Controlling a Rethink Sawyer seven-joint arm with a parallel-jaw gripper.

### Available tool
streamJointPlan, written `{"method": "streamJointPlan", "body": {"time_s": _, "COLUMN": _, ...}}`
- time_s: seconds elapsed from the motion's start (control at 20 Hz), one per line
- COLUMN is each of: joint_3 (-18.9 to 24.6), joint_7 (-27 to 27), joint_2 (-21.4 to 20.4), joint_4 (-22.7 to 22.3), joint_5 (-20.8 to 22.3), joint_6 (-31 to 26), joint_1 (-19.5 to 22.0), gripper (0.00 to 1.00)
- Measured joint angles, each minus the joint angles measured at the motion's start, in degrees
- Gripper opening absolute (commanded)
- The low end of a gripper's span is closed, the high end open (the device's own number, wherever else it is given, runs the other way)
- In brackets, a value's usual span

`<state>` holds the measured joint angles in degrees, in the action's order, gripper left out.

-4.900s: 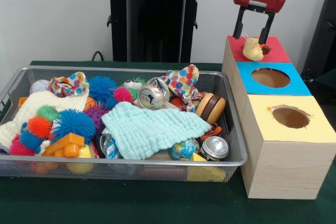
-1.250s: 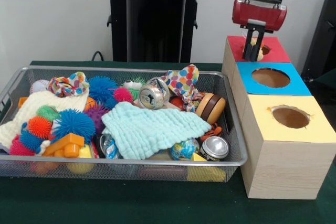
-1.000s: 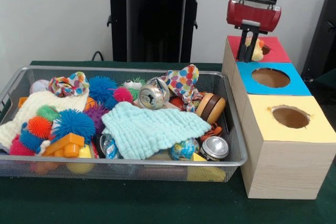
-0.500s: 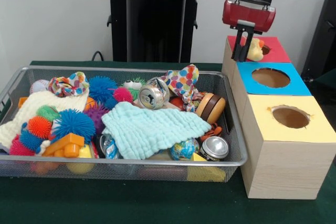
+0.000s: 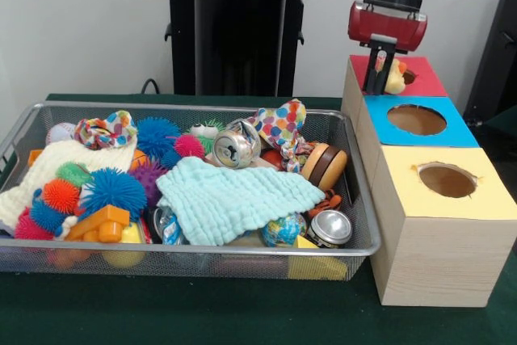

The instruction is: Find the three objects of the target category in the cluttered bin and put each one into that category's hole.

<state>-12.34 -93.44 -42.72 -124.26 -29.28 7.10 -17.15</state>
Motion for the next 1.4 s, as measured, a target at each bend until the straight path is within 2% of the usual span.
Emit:
{"method": "streamJointPlan", "body": {"time_s": 0.55, "joint_3": 2.0, "joint_7": -2.16, "joint_2": -0.2, "joint_4": -1.99, "joint_5": -0.02, "joint_6": 1.39, "joint_1": 0.21, "gripper": 0.0}}
{"method": "streamJointPlan", "body": {"time_s": 1.4, "joint_3": 2.22, "joint_7": -3.61, "joint_2": -0.46, "joint_4": -2.1, "joint_5": 0.49, "joint_6": 1.73, "joint_1": 0.45, "gripper": 0.0}}
